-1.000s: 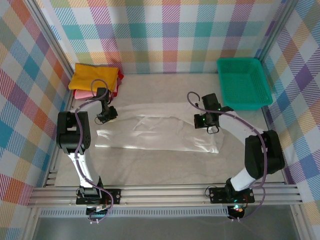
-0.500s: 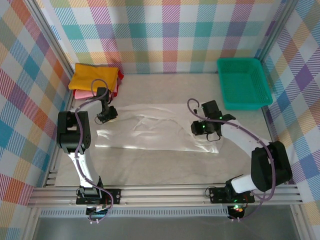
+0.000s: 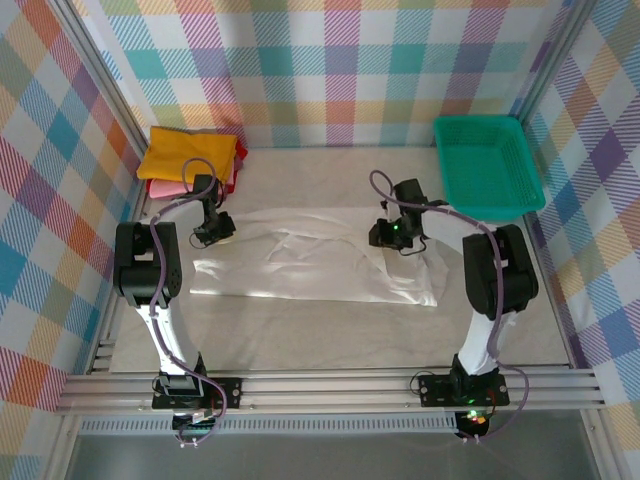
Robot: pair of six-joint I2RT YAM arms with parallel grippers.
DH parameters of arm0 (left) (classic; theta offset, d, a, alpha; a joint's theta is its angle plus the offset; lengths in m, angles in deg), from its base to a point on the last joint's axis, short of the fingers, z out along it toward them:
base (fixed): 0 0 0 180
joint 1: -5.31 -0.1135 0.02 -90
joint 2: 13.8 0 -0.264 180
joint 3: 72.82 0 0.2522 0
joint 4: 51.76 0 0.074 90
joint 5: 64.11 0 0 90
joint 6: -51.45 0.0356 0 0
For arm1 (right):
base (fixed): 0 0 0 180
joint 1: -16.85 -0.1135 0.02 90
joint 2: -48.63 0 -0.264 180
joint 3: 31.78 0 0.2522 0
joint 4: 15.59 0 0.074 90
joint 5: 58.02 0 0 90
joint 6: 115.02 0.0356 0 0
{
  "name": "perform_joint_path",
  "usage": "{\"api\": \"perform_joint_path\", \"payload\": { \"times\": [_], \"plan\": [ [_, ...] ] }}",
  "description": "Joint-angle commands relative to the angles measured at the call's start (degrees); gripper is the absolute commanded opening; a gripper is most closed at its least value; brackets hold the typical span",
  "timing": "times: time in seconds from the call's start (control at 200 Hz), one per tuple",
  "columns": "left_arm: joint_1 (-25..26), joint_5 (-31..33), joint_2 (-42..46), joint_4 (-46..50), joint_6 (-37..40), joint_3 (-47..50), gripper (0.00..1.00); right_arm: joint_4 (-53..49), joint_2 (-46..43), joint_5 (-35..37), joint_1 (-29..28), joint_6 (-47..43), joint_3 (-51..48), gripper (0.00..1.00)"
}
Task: Fold and stack the t-shirts
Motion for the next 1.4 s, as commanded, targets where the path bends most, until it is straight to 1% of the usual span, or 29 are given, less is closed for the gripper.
{"api": "perform_joint_path", "payload": {
  "times": [0.0, 0.055, 0.125, 0.195, 0.26, 0.32, 0.375, 0.45, 0.535, 0.595, 0.725, 0.8, 0.87, 0.905, 1.0, 1.085, 1.155, 1.235, 1.32, 1.395],
  "plan": [
    [-0.43, 0.82, -1.45, 2.56, 0.49, -2.04, 0.23, 1.06, 0.82, -5.57, -1.24, -1.04, -0.33, 0.26],
    [-0.43, 1.25, -1.90, 2.77, 0.60, -2.75, 0.23, 2.45, -0.49, -7.09, -1.95, -1.28, -2.36, 0.22],
    [-0.43, 1.98, -2.61, 2.80, 0.76, -3.68, 0.23, 5.45, -2.96, -9.30, -2.80, -1.61, -5.90, 0.14],
    [-0.52, 2.63, -3.78, 3.38, 0.93, -5.45, 0.22, 6.15, -4.61, -10.26, -3.70, -2.64, -8.15, 0.04],
    [-0.65, 2.82, -5.10, 4.23, 1.17, -7.72, 0.22, 5.53, -5.84, -9.52, -4.65, -4.35, -9.60, 0.03],
    [-0.69, 2.88, -6.20, 4.58, 1.20, -9.48, 0.22, 4.86, -6.71, -8.13, -6.03, -6.07, -10.69, 0.05],
    [-0.69, 3.05, -7.27, 5.39, 1.35, -11.26, 0.22, 4.40, -7.32, -6.99, -7.20, -7.08, -11.50, 0.11],
    [-0.69, 3.12, -8.37, 6.17, 1.41, -13.62, 0.21, 4.33, -8.00, -7.39, -8.39, -7.85, -12.47, 0.21],
    [-0.69, 3.05, -9.10, 6.51, 1.48, -15.25, 0.22, 4.14, -8.27, -7.66, -8.94, -7.79, -13.01, 0.24],
    [-0.68, 3.09, -9.73, 7.09, 1.63, -16.51, 0.22, 4.83, -8.69, -7.85, -9.05, -7.69, -13.68, 0.30],
    [-0.74, 3.59, -11.06, 7.91, 2.41, -18.37, 0.22, 7.48, -10.18, -8.52, -8.92, -5.22, -14.88, 0.32],
    [-1.18, 3.70, -12.22, 8.52, 2.56, -19.35, 0.22, 8.56, -11.22, -7.14, -7.63, -1.09, -14.78, 0.32],
    [-2.10, 2.54, -12.70, 8.47, 2.13, -19.29, 0.22, 9.92, -12.39, -8.42, -5.76, 3.19, -14.49, 0.30],
    [-2.63, 2.06, -12.60, 7.93, 1.86, -18.91, 0.22, 9.06, -13.01, -6.42, -5.54, 5.06, -13.78, 0.29],
    [-3.48, 1.53, -12.33, 7.50, 1.88, -18.62, 0.22, 3.81, -13.17, 2.84, -5.53, 7.73, -10.60, 0.28],
    [-3.83, 1.23, -12.10, 7.72, 2.07, -18.25, 0.22, -2.07, -10.38, 12.84, -5.53, 10.52, -7.09, 0.24],
    [-3.94, 1.27, -11.22, 6.89, 1.84, -16.73, 0.22, -6.53, -6.70, 17.91, -5.44, 11.95, -3.67, 0.22],
    [-4.54, 0.35, -9.60, 5.59, 0.93, -14.05, 0.22, -8.46, -2.98, 20.69, -5.44, 13.08, -0.84, 0.20],
    [-5.15, -1.29, -7.02, 4.51, -0.40, -10.76, 0.22, -8.71, 0.93, 20.22, -5.44, 13.80, 1.84, 0.20],
    [-5.11, -1.26, -3.25, 2.99, -1.39, -6.10, 0.22, -8.94, 4.86, 20.12, -5.36, 14.58, 4.41, 0.20]
  ]
}}
